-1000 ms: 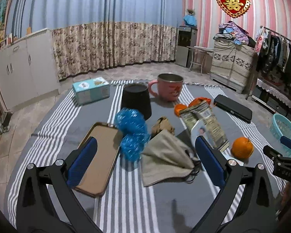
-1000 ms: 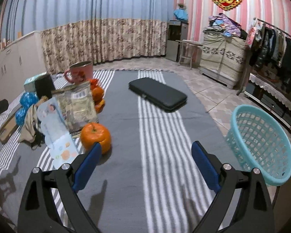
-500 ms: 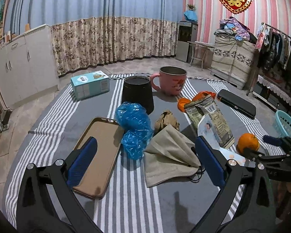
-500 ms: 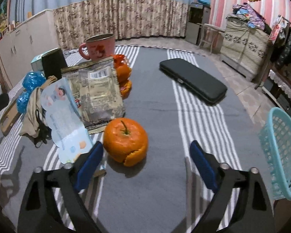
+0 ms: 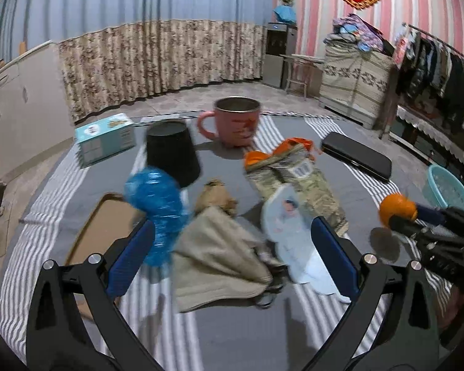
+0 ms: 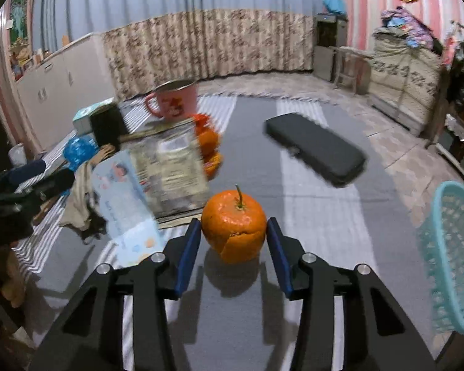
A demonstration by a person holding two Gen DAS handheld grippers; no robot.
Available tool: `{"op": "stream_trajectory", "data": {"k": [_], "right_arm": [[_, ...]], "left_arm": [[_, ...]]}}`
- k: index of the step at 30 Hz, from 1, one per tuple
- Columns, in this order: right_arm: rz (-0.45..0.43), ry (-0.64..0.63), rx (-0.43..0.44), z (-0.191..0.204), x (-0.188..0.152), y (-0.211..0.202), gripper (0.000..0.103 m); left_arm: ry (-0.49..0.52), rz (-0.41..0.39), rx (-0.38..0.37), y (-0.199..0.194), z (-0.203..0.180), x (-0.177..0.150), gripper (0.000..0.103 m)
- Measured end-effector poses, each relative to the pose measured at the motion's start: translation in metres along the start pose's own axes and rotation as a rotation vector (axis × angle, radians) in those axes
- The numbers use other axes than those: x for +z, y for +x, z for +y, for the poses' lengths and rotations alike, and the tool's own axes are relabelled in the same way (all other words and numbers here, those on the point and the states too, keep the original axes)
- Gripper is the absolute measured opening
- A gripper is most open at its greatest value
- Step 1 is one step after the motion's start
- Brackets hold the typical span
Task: Collect trash
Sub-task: 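Grasp the orange tangerine with the right gripper while the left gripper grasps the paper card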
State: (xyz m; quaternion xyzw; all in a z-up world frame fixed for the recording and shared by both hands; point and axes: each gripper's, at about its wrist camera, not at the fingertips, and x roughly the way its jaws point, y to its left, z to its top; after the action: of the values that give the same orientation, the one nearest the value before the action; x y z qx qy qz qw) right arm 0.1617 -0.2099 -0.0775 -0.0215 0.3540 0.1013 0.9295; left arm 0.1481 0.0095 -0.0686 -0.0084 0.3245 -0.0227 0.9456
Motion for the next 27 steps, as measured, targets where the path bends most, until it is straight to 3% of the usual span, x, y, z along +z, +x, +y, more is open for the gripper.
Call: {"op": "stream_trajectory", "data": {"k": [4, 13, 18, 20, 22, 27], "right_arm": [[-0.025, 0.045, -0.063, -0.029, -0.002, -0.011, 0.044], [-0.034, 0.141, -0.053, -0.060, -0.004, -0.011, 0.044], [-0.044, 0.154, -0.045, -0.064, -0.007, -0.013, 0.044], [-0.050, 0.154, -0.048, -0.067, -0.007, -0.014, 0.044], [-0.055, 0.163, -0.045, -0.070, -0.008, -0.017, 0.044], [-0.066, 0.192, -0.032, -0.078, -0.009, -0.021, 0.044]], "left_arm": [[0.009, 0.045, -0.003, 0.018, -0.020, 0.005, 0.097], [-0.008, 0.121, 0.022, 0.048, -0.041, 0.015, 0.091], [-0.032, 0.157, 0.059, 0.058, -0.042, 0.019, 0.078], [-0.029, 0.179, 0.054, 0.061, -0.045, 0.019, 0.062], [-0.038, 0.214, 0.042, 0.067, -0.046, 0.017, 0.056], [-0.040, 0.251, 0.060, 0.074, -0.048, 0.013, 0.053]]}}
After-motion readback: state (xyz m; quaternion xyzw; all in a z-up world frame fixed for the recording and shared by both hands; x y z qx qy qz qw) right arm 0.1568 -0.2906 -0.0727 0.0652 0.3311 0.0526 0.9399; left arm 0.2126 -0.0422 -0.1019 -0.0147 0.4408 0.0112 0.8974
